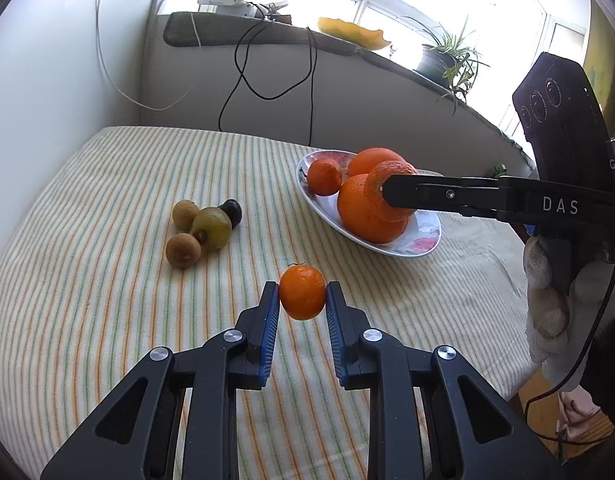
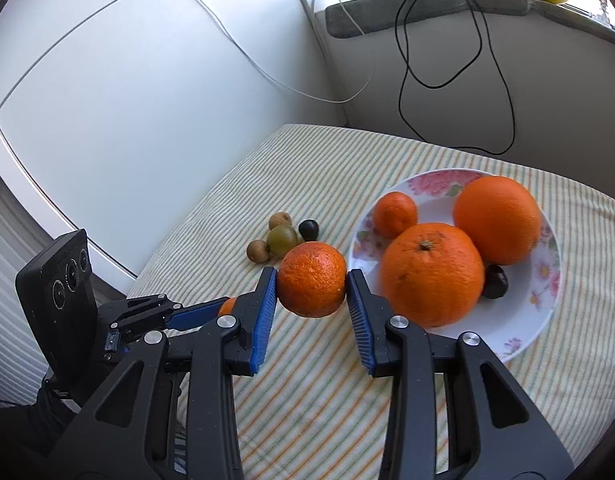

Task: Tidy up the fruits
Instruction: 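Carry both fruits to the bowl and open both grippers to drop them in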

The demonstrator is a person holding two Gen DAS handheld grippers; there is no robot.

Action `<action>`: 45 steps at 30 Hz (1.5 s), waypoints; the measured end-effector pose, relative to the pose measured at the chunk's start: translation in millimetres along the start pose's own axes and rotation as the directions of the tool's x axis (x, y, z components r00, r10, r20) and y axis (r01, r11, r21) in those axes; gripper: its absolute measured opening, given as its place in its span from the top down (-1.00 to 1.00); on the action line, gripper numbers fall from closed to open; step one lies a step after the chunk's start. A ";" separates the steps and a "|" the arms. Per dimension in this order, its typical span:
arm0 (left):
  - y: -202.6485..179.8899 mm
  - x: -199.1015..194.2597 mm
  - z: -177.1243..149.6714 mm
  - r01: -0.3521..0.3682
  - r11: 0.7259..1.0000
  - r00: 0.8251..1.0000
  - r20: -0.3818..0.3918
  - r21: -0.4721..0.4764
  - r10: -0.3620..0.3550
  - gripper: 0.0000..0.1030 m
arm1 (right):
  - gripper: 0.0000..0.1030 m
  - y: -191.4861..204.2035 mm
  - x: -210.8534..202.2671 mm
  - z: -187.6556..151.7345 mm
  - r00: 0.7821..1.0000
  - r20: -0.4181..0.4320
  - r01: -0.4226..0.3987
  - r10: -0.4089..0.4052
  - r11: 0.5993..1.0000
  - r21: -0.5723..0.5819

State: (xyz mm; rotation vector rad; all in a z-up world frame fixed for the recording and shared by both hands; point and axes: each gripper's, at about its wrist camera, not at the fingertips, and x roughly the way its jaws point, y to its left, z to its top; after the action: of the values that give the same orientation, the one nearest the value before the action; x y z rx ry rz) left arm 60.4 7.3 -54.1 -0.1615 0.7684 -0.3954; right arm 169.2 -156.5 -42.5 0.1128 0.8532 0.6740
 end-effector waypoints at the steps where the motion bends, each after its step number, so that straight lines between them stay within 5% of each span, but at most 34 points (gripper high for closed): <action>1: -2.4 1.3 0.6 0.004 1.000 1.000 0.000 0.006 -0.004 0.58 | 0.28 -5.3 -4.9 -0.5 1.000 0.006 0.008 -0.009 1.000 0.007; 23: -86.7 45.3 27.6 0.100 0.987 0.995 -0.010 0.130 -0.099 0.58 | 0.28 -84.1 -38.8 -6.9 0.992 0.026 0.122 -0.126 0.987 0.107; 45: -119.6 72.0 41.0 0.105 0.978 0.994 -0.023 0.178 -0.102 0.58 | 0.28 -114.4 -29.1 -2.6 0.993 0.003 0.119 -0.121 0.984 0.129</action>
State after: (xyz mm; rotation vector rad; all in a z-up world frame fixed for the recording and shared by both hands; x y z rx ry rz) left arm 101.6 -131.3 -37.3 -0.0299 0.7352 -0.5628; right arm 211.4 -264.4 -65.4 0.1796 0.8856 0.5048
